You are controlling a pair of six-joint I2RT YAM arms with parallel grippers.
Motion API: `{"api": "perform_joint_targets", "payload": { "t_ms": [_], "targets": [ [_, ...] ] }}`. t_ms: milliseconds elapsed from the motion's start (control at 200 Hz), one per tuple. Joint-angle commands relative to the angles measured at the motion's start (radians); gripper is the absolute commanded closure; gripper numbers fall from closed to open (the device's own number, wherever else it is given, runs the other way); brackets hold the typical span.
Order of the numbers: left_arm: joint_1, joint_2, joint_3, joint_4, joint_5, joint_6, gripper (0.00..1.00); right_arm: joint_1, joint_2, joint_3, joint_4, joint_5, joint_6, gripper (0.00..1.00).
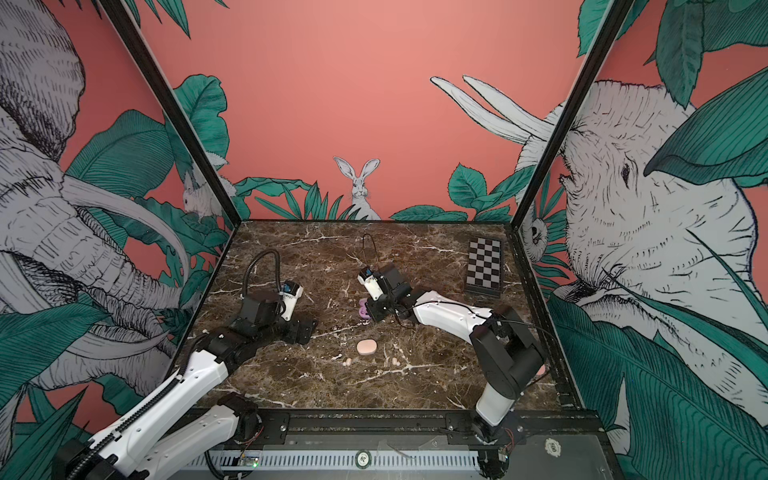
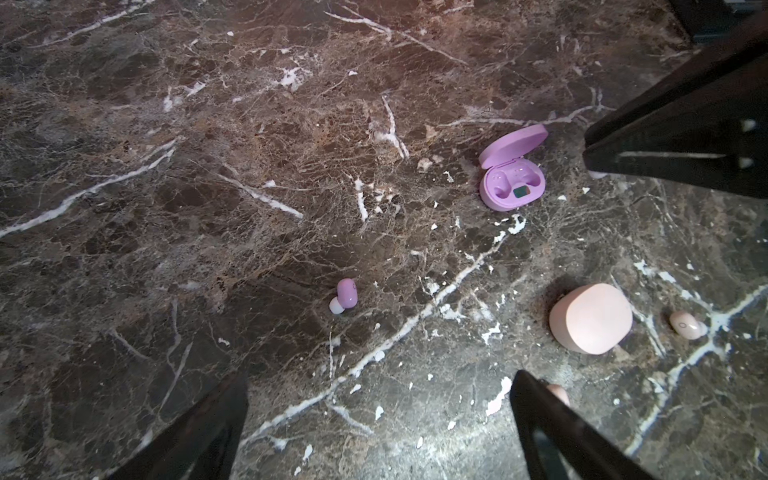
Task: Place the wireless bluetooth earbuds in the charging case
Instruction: 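Lower the held lilac earbud into a slot of the open case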
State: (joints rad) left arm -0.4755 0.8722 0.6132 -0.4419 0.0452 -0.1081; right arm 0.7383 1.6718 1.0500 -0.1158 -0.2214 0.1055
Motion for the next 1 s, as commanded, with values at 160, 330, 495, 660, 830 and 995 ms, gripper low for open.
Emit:
{"api": "perform_joint_targets", "payload": {
  "t_ms": [160, 330, 495, 660, 830, 995],
  "targets": [
    [-0.006, -0.001, -0.006, 0.023, -0.006, 0.027, 0.01, -0.015, -0.003, -0.046, 0.182, -0.064, -0.048, 1.00],
    [-0.007, 0.010, 0.000, 0.022, -0.001, 0.029, 0.01, -0.020, 0.006, -0.068, 0.221, -0.061, -0.065, 1.00],
    [-0.006, 0.011, 0.000, 0.022, 0.003, 0.034, 0.01, -0.023, 0.002, -0.107, 0.283, -0.074, -0.090, 1.00],
    [-0.008, 0.016, 0.001, 0.023, 0.005, 0.036, 0.01, -0.025, -0.006, -0.139, 0.315, -0.076, -0.120, 1.00],
    [-0.008, 0.018, 0.002, 0.024, 0.006, 0.036, 0.01, -0.030, 0.003, -0.166, 0.358, -0.087, -0.129, 1.00],
    [-0.010, 0.021, 0.002, 0.023, 0.007, 0.036, 0.01, -0.037, 0.019, -0.186, 0.397, -0.099, -0.129, 1.00]
  ]
}}
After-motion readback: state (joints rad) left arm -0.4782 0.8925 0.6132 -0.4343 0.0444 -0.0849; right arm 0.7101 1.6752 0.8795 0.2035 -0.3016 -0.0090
